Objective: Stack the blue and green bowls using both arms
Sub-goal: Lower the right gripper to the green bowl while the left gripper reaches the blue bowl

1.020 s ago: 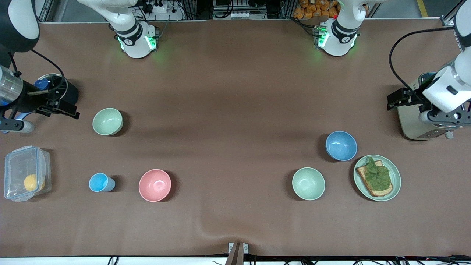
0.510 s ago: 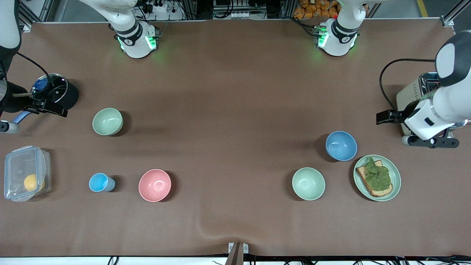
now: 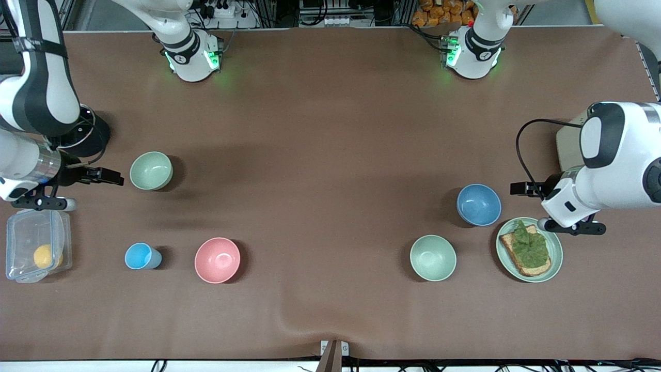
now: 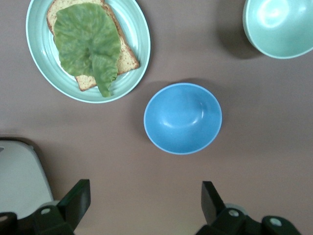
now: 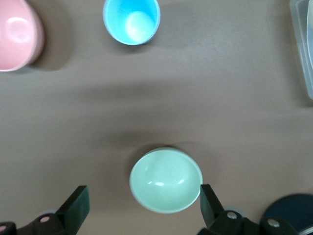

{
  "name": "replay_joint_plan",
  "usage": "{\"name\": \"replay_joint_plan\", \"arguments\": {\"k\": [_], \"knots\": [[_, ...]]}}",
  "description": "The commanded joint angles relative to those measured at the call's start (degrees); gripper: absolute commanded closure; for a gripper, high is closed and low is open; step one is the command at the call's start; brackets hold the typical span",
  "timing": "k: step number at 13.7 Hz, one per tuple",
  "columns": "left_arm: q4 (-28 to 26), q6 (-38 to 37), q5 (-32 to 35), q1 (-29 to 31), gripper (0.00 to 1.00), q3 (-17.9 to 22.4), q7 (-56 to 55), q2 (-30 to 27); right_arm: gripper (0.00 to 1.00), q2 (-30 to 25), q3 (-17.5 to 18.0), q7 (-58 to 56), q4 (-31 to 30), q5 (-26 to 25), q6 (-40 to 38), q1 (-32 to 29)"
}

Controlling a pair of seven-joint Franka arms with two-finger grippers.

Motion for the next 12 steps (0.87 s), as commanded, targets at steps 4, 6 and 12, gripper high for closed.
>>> {"name": "replay_joint_plan", "arguments": {"k": [4,6,12], "knots": [[-3.4,7.3,1.1,0.5,0.0,-0.2,-2.9,2.5,0.0,2.0,0.6,-7.4,-12.9,0.7,15.3,-3.7],[-10.5,14.6,1.1,1.3,0.0,-0.2,-3.0,-0.4,0.0,4.1,0.6,-9.1,-13.8,0.8,16.7,-4.7],[-25.7,31.3,1.2,2.3,0.0,-0.2,-3.1,-3.1,0.03,9.1,0.7,-17.3,-14.0,1.2,21.2,-9.7]]}}
